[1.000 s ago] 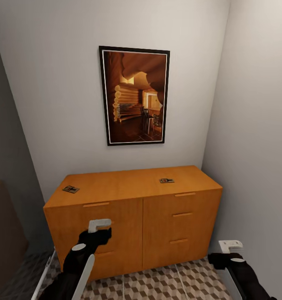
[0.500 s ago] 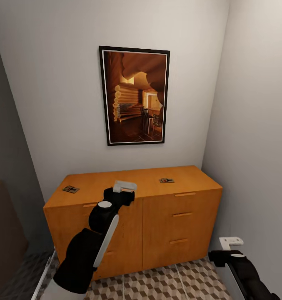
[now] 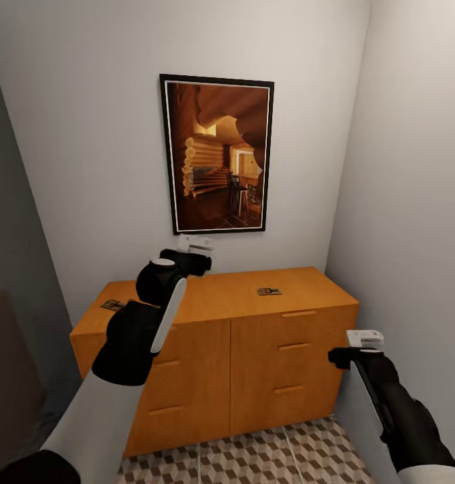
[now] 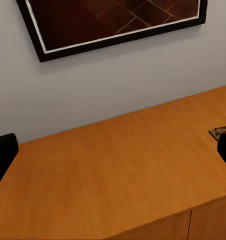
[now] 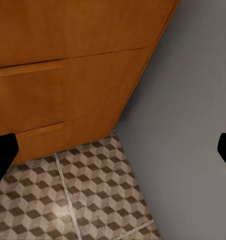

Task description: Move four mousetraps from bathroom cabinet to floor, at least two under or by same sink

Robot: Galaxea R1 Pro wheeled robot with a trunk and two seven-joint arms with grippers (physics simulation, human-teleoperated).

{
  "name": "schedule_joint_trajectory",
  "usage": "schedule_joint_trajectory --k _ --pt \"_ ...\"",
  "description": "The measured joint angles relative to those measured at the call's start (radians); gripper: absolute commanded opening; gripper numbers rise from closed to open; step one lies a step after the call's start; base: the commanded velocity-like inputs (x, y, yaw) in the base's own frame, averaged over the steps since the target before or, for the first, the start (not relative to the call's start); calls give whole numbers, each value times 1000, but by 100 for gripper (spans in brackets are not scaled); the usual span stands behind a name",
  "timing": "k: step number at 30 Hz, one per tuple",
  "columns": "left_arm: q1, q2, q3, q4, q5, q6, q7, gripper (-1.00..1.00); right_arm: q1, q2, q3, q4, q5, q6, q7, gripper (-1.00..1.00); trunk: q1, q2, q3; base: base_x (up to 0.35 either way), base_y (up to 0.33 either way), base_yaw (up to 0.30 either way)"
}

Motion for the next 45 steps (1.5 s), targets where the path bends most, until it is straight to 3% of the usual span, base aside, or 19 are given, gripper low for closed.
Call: schedule_joint_trajectory --k 4,8,9,13,14,17,18,23,29,45 --pt "-17 1 4 1 -1 4 1 100 -120 15 0 -2 4 67 -7 100 0 0 0 0 0 0" --pt "-22 15 20 26 5 10 -1 100 -261 50 1 3 1 130 -29 100 0 0 0 0 0 0" --pt "-23 28 39 44 5 12 -1 100 -312 70 2 9 -2 154 -43 100 0 0 0 0 0 0" --pt "-24 61 88 71 6 13 -3 100 -410 119 6 39 -3 171 -66 100 0 0 0 0 0 0" --pt "-25 76 103 77 3 13 -5 100 -450 146 10 67 -6 171 -75 100 0 0 0 0 0 0" --pt "-25 97 117 82 2 7 -9 100 -512 194 11 123 -3 171 -92 100 0 0 0 0 0 0" --pt "-25 105 122 83 -1 4 -10 100 -549 223 12 164 -5 171 -105 100 0 0 0 0 0 0" --pt "-25 115 127 83 -5 0 -5 100 -637 278 13 268 -1 171 -132 100 0 0 0 9 0 0" --pt "-25 118 135 85 -8 -5 0 100 -673 292 15 313 -2 172 -133 100 0 0 0 196 0 0" --pt "-25 117 147 112 30 7 -8 100 -680 285 13 346 -14 172 -98 100 -1 0 0 315 0 0"
